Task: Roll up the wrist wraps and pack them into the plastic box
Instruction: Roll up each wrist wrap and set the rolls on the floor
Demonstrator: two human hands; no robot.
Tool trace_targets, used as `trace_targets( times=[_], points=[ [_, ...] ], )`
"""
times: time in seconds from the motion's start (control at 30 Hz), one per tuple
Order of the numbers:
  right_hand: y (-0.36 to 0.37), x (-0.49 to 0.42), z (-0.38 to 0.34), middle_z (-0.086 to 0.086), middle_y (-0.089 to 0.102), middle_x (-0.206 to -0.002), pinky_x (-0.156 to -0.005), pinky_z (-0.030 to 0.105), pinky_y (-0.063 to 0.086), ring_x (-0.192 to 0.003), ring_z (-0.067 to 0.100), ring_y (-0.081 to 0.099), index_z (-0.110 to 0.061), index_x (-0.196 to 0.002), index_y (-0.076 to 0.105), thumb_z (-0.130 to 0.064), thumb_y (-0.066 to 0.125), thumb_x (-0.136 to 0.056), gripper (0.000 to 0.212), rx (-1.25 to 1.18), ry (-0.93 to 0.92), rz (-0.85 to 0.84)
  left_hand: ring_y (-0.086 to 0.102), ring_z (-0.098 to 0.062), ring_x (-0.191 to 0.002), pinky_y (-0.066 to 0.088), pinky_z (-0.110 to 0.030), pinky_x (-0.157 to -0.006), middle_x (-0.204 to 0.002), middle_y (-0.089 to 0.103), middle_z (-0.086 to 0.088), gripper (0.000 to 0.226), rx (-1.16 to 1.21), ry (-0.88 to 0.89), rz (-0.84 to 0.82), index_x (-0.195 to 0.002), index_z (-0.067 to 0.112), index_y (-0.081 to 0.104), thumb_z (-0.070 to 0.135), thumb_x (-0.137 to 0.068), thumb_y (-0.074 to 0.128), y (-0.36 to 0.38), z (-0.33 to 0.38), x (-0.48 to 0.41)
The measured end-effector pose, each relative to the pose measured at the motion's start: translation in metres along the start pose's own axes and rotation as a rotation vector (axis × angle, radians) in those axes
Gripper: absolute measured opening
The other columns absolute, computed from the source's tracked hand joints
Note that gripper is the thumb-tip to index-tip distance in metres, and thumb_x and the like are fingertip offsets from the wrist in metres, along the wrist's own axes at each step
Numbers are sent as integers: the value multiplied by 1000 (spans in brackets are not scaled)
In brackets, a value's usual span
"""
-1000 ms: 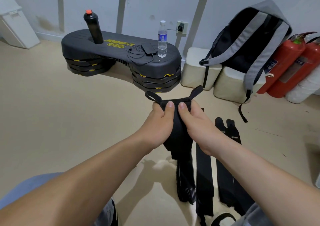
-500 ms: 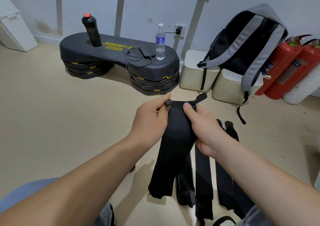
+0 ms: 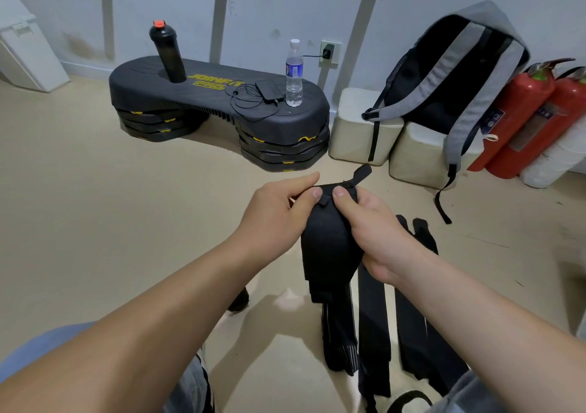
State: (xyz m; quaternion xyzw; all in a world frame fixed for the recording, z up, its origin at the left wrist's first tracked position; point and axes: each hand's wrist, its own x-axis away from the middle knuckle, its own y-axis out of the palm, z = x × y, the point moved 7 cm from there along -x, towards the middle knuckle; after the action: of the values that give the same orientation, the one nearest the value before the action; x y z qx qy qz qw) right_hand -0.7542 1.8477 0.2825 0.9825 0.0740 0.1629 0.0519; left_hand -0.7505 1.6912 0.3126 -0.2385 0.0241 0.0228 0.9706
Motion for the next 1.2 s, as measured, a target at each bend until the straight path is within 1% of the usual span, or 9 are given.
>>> trace_targets(
  times=[0.1,0.2,0.33,0.57,0.63,0.77,0.83,1.07,1.2],
  points=[
    [1,1,-3,13,78,-117,-96,45,60,-111,29,75,-12,-125,68,-29,50,-112,28,-25,-8,-42,64,-12,-79,56,-33,-77,-91,72,-2,27,140,-102,-15,-129,28,71,37,-104,65,1,-2,2],
    [3,0,-4,15,77,-120,-100,49,59,-113,32,74,-10,-127,67,-29,51,-111,29,-18,-20,-62,76,-23,-92,59,-37,-72,-101,79,-2,25,273,-226,-97,-113,25,74,42,-108,56,10,-6,7],
    [4,1,-3,13,77,-118,-100,47,59,-114,29,74,-12,-123,68,-28,54,-110,25,10,-52,-39,74,-13,-88,54,-25,-63,-98,79,0,22,294,-231,-47,-107,22,75,38,-107,61,8,-10,6],
    [-12,1,-27,0,79,-94,-66,35,59,-85,15,73,-21,-114,72,-17,60,-107,14,-10,-199,97,69,-20,-101,56,-41,-90,-105,73,-2,29,157,-223,43,-108,18,70,41,-109,53,1,-9,3],
    [-15,2,-30,-2,79,-95,-72,39,62,-87,15,72,-22,-110,74,-11,59,-106,19,31,-250,105,69,-21,-102,56,-42,-90,-105,73,-3,30,161,-233,52,-108,18,70,42,-109,52,1,-10,4],
    [-6,5,-29,-7,77,-123,-106,42,56,-119,8,70,-34,-126,71,-6,57,-104,39,165,-298,22,68,-26,-104,56,-44,-91,-106,73,-7,33,168,-284,103,-107,15,68,44,-109,52,-2,-15,5],
    [-5,6,-31,-7,77,-124,-105,42,57,-121,8,70,-36,-123,73,-15,60,-106,30,171,-306,19,68,-24,-104,56,-43,-91,-106,72,-5,33,160,-294,94,-107,15,68,44,-109,52,-2,-15,5],
    [-14,3,-35,12,75,-82,-71,40,56,-79,22,69,-21,-104,74,-11,80,-92,17,84,-309,27,70,-21,-98,54,-32,-75,-105,74,-6,32,173,-250,30,-107,17,70,44,-108,54,6,-5,9],
    [-9,3,-39,40,64,-96,-79,44,49,-86,27,61,-32,-102,78,-18,80,-93,17,137,-363,-55,72,-26,-102,60,-43,-85,-107,75,-9,36,210,-250,3,-107,15,71,47,-107,55,9,-2,8]
  ],
)
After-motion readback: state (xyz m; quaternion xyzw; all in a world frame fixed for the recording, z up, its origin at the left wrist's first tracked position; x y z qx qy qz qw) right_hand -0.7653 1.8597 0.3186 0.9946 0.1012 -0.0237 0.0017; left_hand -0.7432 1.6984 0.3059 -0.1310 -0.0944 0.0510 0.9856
